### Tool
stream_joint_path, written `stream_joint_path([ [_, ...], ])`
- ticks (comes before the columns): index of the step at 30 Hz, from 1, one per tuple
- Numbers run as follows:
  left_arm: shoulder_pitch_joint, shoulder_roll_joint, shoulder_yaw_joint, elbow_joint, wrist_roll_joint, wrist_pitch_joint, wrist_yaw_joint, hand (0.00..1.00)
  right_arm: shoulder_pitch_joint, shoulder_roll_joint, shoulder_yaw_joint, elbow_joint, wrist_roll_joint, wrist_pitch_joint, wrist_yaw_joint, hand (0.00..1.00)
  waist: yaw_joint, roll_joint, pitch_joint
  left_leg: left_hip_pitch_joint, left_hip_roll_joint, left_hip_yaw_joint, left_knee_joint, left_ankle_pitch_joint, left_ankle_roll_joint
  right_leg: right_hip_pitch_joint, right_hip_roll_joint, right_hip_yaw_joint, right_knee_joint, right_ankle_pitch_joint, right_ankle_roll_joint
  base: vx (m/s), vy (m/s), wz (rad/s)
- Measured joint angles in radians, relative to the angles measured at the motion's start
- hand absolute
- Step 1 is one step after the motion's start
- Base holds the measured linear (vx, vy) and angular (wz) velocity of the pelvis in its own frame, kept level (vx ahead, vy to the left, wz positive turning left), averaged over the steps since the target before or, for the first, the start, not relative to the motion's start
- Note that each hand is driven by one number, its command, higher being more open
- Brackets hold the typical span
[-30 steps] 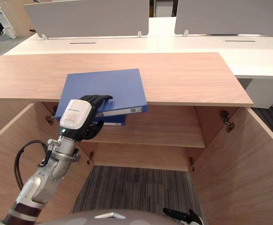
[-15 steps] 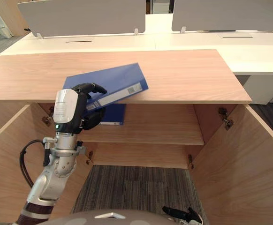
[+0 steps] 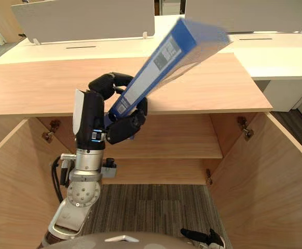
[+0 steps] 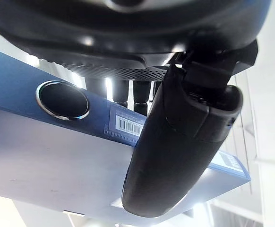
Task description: Walk over to the cabinet, pick up the folder, carry it to the office cabinet, place the folder inside the office cabinet, then close the office cabinet door
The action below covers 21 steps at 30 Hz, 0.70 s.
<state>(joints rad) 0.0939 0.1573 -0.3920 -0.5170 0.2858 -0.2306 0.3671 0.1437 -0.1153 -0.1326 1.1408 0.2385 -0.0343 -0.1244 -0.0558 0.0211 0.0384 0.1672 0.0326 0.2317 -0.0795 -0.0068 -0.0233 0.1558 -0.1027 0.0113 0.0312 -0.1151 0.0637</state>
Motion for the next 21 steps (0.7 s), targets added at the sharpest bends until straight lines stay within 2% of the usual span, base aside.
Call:
stream_joint_path([
  [6,0.001,-0.030,-0.036,-0.011,-0.239,-0.002,-0.002,0.00,0.011,-0.002,0.038,-0.070,0.043,-0.010,-0.019,1.00,0.000,-0.001,-0.013,-0.014,0.003,0.007,0.011,-0.001,0.001,-0.016,0.001,0.012,0.007,0.003,0.005,-0.04,-0.022,-0.04],
  [9,0.020,-0.037,-0.031,-0.031,-0.419,-0.005,-0.050,0.00,0.032,0.021,0.045,-0.214,0.081,-0.023,-0.020,1.00,-0.001,-0.001,-0.014,-0.016,0.002,0.012,0.013,-0.002,0.001,-0.021,0.001,0.018,0.008,0.005,0.008,-0.04,-0.018,-0.05],
  [15,0.051,-0.062,-0.010,-0.104,-0.668,-0.020,-0.162,0.00,0.037,0.069,0.067,-0.502,0.102,-0.061,-0.017,1.00,0.000,-0.010,-0.018,-0.038,0.003,0.010,0.032,-0.006,0.006,-0.036,0.001,0.024,0.012,0.019,0.025,-0.03,-0.013,0.00],
  [21,0.072,-0.077,0.039,-0.116,-0.741,-0.032,-0.216,0.00,0.055,0.122,0.066,-0.744,0.115,-0.103,-0.036,1.00,-0.001,-0.019,-0.014,-0.046,0.001,0.013,0.036,-0.007,0.008,-0.046,-0.002,0.031,0.012,0.029,0.032,-0.04,0.000,-0.03],
])
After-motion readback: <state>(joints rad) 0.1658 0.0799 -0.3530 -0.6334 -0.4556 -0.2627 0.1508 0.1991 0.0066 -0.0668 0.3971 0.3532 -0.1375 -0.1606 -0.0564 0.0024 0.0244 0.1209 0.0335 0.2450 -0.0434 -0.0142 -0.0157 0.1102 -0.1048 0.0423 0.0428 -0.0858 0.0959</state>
